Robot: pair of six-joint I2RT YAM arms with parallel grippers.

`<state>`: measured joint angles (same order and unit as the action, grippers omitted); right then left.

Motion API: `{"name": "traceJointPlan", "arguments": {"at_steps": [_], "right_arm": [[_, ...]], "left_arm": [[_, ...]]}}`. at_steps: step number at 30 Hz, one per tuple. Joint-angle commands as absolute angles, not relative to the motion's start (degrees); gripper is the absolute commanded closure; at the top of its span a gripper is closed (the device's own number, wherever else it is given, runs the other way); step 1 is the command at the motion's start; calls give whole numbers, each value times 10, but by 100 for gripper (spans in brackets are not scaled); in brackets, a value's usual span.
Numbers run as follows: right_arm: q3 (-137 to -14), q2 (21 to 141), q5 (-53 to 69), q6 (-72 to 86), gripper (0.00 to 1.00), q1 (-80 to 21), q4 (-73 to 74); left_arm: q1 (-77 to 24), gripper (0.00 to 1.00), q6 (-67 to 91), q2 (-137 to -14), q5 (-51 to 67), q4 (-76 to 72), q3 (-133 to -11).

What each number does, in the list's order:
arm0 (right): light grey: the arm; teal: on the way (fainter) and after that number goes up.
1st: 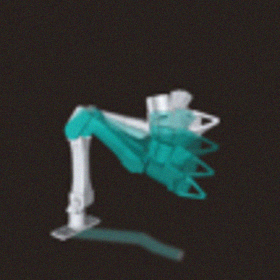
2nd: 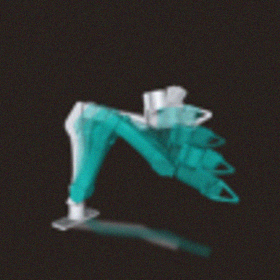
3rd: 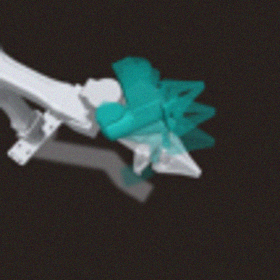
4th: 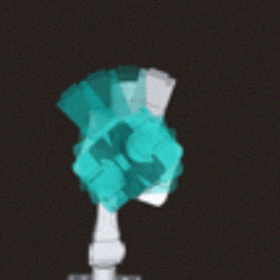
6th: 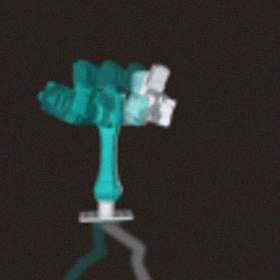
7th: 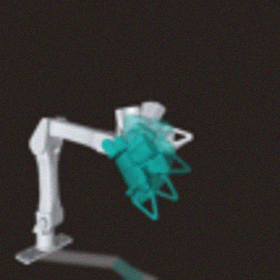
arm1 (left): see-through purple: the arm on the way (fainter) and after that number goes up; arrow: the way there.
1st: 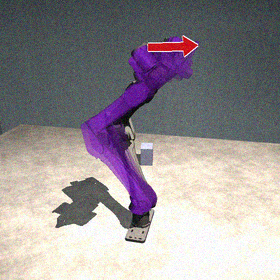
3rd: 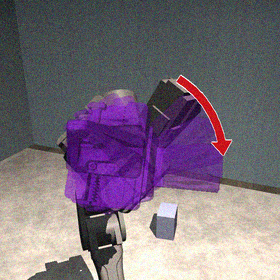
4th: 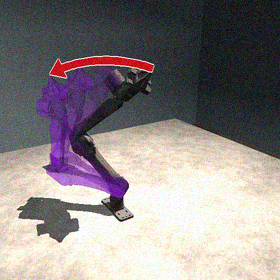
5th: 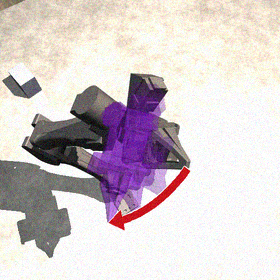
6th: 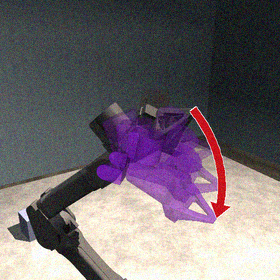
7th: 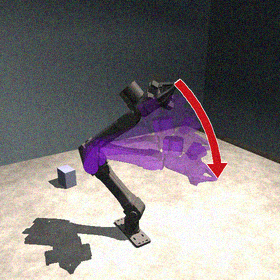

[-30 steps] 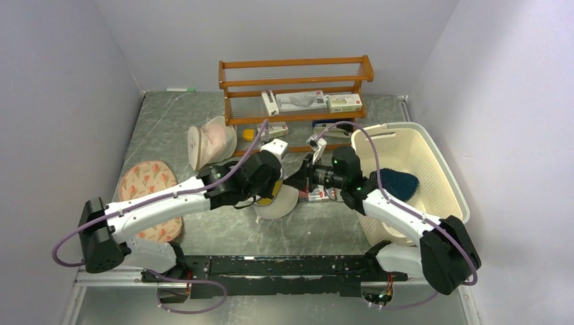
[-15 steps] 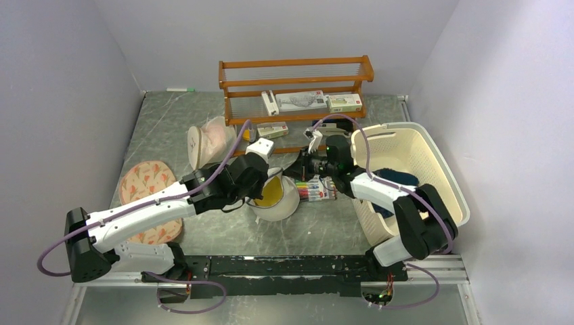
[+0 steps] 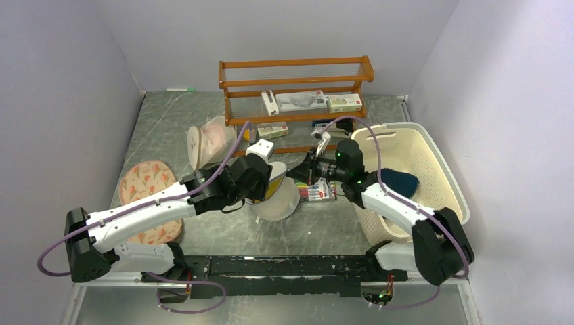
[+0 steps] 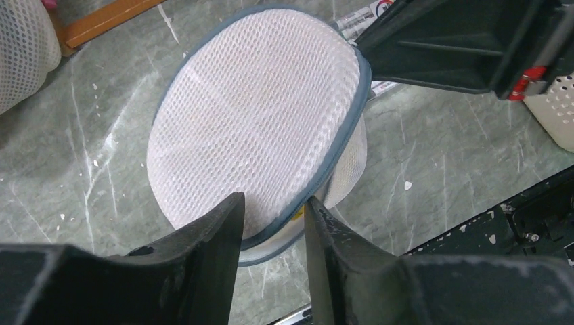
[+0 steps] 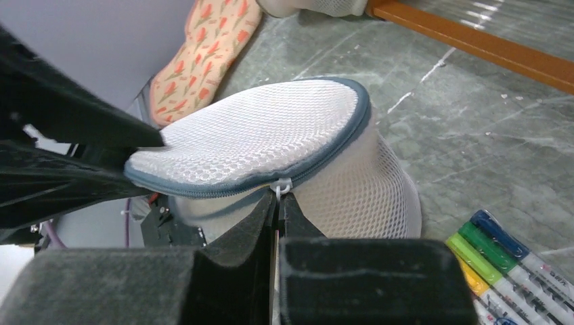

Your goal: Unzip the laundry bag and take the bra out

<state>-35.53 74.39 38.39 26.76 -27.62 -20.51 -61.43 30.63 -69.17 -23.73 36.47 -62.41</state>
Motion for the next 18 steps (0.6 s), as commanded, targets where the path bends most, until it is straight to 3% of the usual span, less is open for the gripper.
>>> {"name": "traceJointPlan", "arguments": {"at_steps": [1, 5, 10, 14, 18], "right_arm": [[-344, 695, 393, 282, 100, -279, -197], [-338, 674, 395, 292, 100, -297, -195], [-335, 667, 401, 296, 100, -302, -196], [-334, 661, 398, 295, 100, -308, -193], [-334, 655, 394, 292, 100, -309, -186]], "left_arm": [[-613, 47, 298, -702, -208, 349, -651], [-613, 31, 296, -721, -193, 335, -661], [-613, 27, 293, -750, -181, 324, -680], [-613, 36, 290, -764, -190, 331, -692], [-613, 55, 283, -762, -201, 338, -693]]}}
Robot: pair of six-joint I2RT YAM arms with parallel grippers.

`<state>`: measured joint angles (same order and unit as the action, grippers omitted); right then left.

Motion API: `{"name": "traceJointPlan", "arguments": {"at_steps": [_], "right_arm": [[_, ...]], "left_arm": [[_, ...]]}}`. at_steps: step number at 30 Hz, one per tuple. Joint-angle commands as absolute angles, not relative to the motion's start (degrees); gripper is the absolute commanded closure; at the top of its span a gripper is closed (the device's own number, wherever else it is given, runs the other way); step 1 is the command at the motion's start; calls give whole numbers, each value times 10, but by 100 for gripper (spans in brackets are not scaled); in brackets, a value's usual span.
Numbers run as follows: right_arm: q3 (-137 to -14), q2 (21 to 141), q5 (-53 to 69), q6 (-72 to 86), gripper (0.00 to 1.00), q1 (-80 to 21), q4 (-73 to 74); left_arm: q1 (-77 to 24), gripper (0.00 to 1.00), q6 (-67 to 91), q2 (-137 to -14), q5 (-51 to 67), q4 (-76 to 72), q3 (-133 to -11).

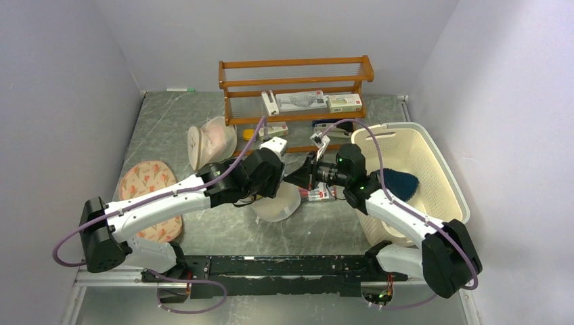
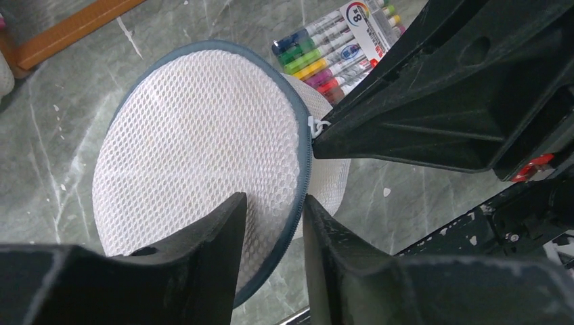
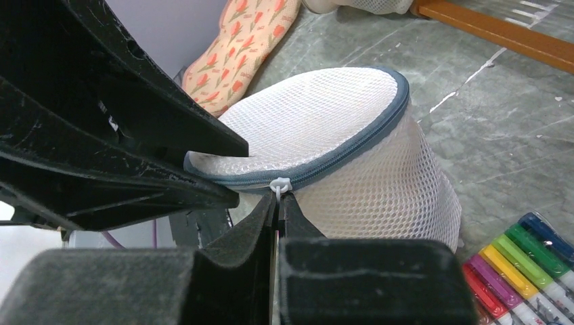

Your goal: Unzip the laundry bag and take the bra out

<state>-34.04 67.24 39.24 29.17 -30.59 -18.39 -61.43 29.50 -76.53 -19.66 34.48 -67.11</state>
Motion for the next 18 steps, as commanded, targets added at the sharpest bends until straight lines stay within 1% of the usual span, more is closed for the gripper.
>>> {"name": "traceJointPlan", "arguments": {"at_steps": [1, 5, 8, 11, 18], "right_arm": [[-335, 655, 393, 289, 100, -310, -183], [-339, 661, 374, 275, 100, -310, -167], [-349, 675, 352, 261, 100, -309, -149], [-366, 701, 324, 241, 100, -309, -131], [-400, 763, 324, 206, 100, -304, -136]], "left_arm": [[-613, 59, 282, -760, -206, 341, -693], [-613, 83, 275, -746, -222, 361, -696], [-613, 93, 269, -730, -227, 382, -698], [-613, 93, 259, -708, -228, 400, -697], [-613, 93, 215, -646, -199, 410, -691]]}}
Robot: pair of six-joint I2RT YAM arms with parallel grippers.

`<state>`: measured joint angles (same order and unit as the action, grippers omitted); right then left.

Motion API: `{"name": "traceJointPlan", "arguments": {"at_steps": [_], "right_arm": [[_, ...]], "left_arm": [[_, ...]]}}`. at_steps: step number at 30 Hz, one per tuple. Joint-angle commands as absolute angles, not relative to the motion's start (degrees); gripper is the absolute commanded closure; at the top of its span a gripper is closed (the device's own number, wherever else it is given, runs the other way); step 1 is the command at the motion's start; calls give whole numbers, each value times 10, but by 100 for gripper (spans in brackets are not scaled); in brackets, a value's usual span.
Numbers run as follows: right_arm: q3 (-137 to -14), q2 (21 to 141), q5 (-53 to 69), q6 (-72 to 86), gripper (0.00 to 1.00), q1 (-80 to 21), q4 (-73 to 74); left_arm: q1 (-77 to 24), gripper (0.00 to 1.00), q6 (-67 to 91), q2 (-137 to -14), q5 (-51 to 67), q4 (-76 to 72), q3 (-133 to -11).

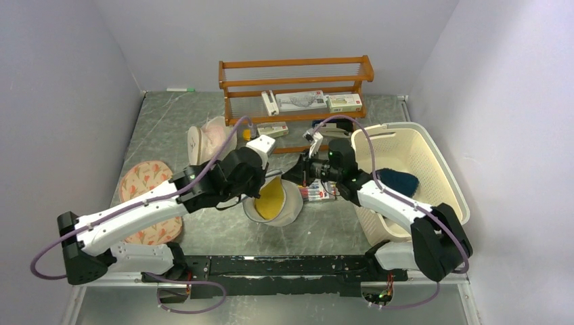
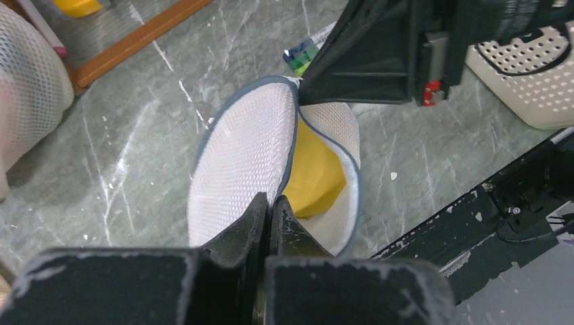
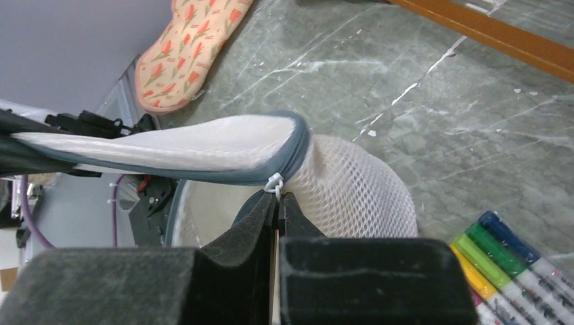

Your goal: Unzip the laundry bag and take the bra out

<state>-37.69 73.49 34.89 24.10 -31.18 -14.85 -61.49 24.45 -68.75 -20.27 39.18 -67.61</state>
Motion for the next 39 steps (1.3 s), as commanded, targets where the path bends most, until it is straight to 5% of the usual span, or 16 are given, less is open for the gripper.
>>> {"name": "traceJointPlan", "arguments": {"at_steps": [1, 6, 15, 22, 26, 34, 39], "right_arm": [[-404, 769, 326, 204, 100, -303, -136], [-405, 767, 363, 206, 100, -301, -150], [-367, 713, 408, 238, 100, -310, -166], [-366, 681, 408, 244, 100, -329, -153], [-368, 678, 408, 240, 100, -336, -145], [-369, 680, 373, 219, 100, -334, -127], [-379, 711, 351, 195, 100, -317, -114]], "left_arm": [[-613, 93, 216, -639, -205, 412, -688], [-613, 90, 238, -645, -229, 426, -671], [-613, 49, 252, -735, -244, 421, -692], [-614, 38, 220, -795, -237, 388, -728], [-613, 45, 211, -810, -238, 391, -747], [-614, 90, 171, -752, -248, 406, -739], [-615, 93, 162, -689, -251, 411, -711]]}}
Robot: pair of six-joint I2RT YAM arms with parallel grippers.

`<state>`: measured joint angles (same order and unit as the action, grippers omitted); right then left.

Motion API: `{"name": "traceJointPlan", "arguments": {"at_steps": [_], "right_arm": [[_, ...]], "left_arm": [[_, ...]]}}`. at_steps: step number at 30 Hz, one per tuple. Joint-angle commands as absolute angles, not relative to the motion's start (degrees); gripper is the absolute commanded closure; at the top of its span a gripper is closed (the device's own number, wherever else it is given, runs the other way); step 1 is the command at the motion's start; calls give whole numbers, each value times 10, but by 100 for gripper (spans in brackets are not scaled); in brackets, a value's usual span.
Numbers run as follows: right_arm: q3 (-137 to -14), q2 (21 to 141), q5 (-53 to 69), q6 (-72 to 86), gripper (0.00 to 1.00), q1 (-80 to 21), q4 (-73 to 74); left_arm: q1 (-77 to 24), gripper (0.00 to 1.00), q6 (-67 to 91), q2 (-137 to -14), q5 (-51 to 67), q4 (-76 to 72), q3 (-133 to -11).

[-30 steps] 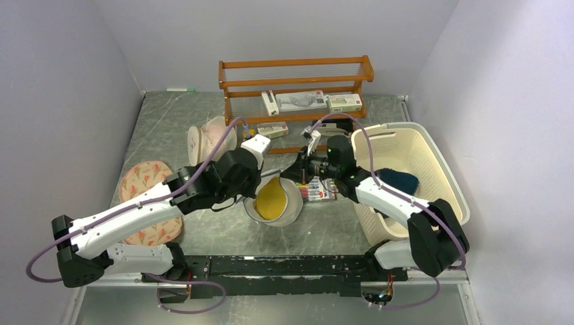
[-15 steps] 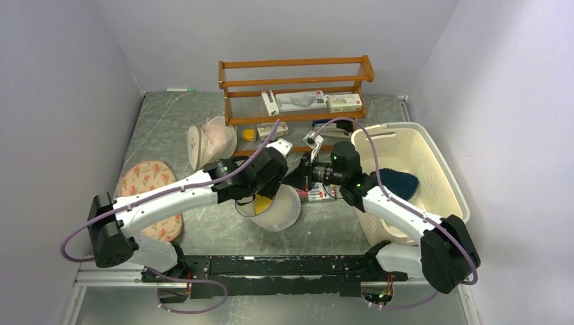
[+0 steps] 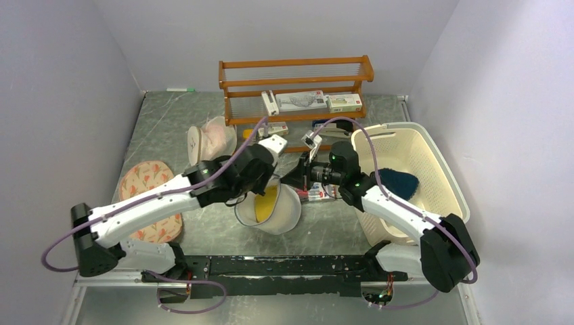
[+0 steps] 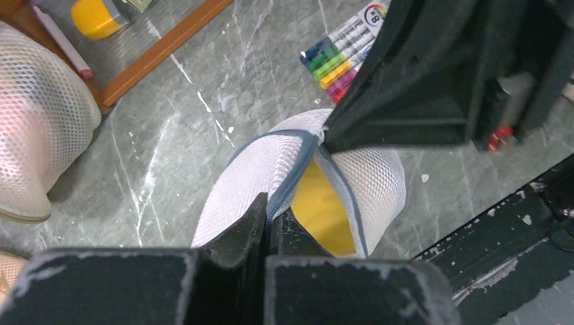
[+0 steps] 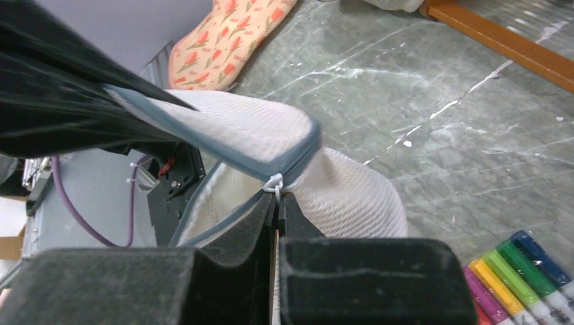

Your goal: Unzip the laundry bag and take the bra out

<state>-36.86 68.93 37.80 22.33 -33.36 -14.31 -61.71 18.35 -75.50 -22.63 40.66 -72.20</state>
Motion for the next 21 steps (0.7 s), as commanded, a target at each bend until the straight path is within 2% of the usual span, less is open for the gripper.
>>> {"name": "traceJointPlan", "arguments": {"at_steps": [1, 10, 14, 21], "right_arm": [[-381, 718, 356, 195, 100, -311, -119], [-390, 758, 433, 211, 100, -292, -169], [-371, 746, 466, 221, 100, -297, -183], [-347, 693, 462, 228, 100, -306, -168]], "left_arm": [[-614, 93, 165, -677, -254, 411, -705], [-614, 91, 222, -678, -282, 453, -677], [-614, 72, 219, -699, -272, 442, -671], [-615, 46, 197, -759, -262, 420, -698]]}}
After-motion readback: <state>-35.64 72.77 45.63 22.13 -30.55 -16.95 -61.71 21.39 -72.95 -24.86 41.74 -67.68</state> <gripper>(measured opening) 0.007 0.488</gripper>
